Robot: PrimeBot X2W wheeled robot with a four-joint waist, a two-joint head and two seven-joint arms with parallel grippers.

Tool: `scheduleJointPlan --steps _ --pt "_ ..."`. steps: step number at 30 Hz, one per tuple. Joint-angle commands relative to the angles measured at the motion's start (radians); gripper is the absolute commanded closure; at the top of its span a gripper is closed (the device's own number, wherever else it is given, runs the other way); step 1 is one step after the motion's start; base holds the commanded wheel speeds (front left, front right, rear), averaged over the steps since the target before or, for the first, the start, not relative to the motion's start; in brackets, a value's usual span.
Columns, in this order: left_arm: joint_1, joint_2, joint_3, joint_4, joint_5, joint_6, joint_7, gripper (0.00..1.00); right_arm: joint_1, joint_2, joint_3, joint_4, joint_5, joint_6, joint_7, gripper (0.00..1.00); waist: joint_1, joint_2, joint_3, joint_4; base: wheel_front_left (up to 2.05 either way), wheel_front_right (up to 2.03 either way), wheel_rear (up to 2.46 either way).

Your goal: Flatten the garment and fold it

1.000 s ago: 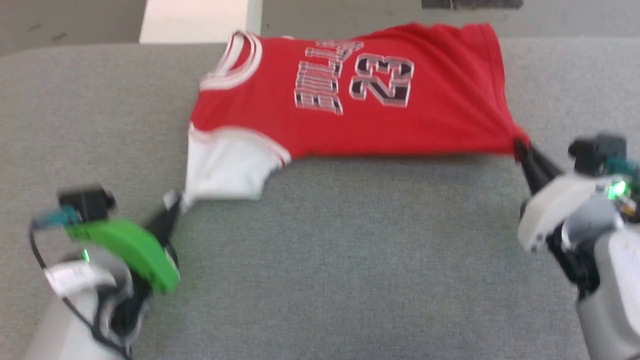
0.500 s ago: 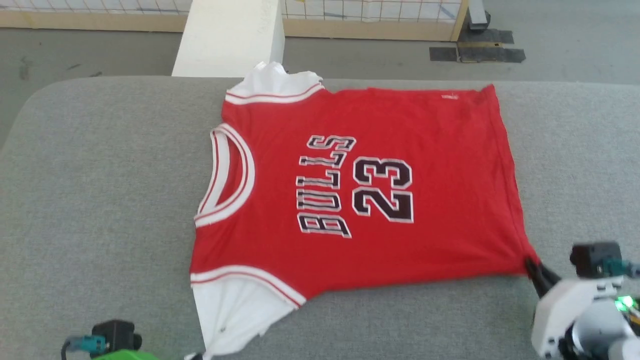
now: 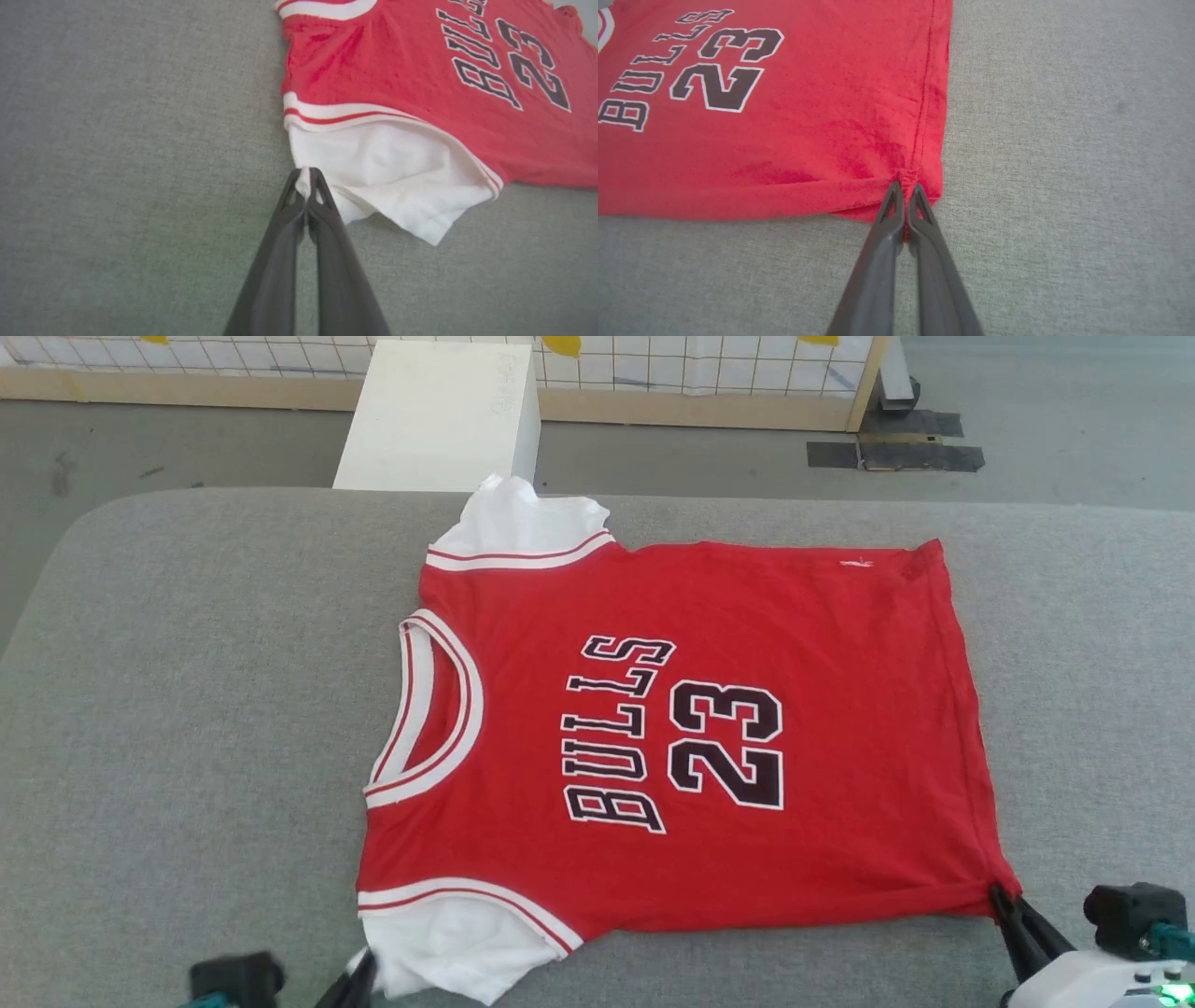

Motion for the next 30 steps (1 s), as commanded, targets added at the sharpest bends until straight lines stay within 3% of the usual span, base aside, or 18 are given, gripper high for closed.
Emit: scheduleJointPlan --steps 1,7,11,22,30 --pt "-0.049 -0.024 -0.015 0.013 0.039 -0.013 -0.057 1.00 0.002 0.010 0.009 0.011 -0.007 -0.002 -0.043 1.00 0.0001 0.0000 -0.002 -0.004 0.00 0.00 0.00" --pt "-0.186 -0.064 -0.050 0.086 0.182 -0.022 -0.256 1.00 -0.045 0.009 0.047 0.040 -0.027 -0.002 -0.154 1.00 0.0001 0.0000 -0.003 -0.020 0.00 0.00 0.00" --pt "-0.287 -0.061 -0.055 0.133 0.231 -0.031 -0.310 1.00 -0.104 -0.013 0.075 0.053 -0.032 -0.002 -0.162 1.00 0.0001 0.0000 0.008 -0.034 0.00 0.00 0.00" --pt "-0.646 -0.022 -0.040 0.242 0.252 -0.106 -0.274 1.00 -0.336 -0.074 0.146 0.081 -0.021 -0.002 -0.082 1.00 0.0001 0.0000 0.140 -0.066 0.00 0.00 0.00" --pt "-0.779 0.000 -0.022 0.382 0.215 -0.130 -0.187 1.00 -0.495 -0.098 0.170 0.154 0.008 -0.002 0.009 1.00 0.0001 0.0000 0.228 -0.095 0.00 0.00 0.00"
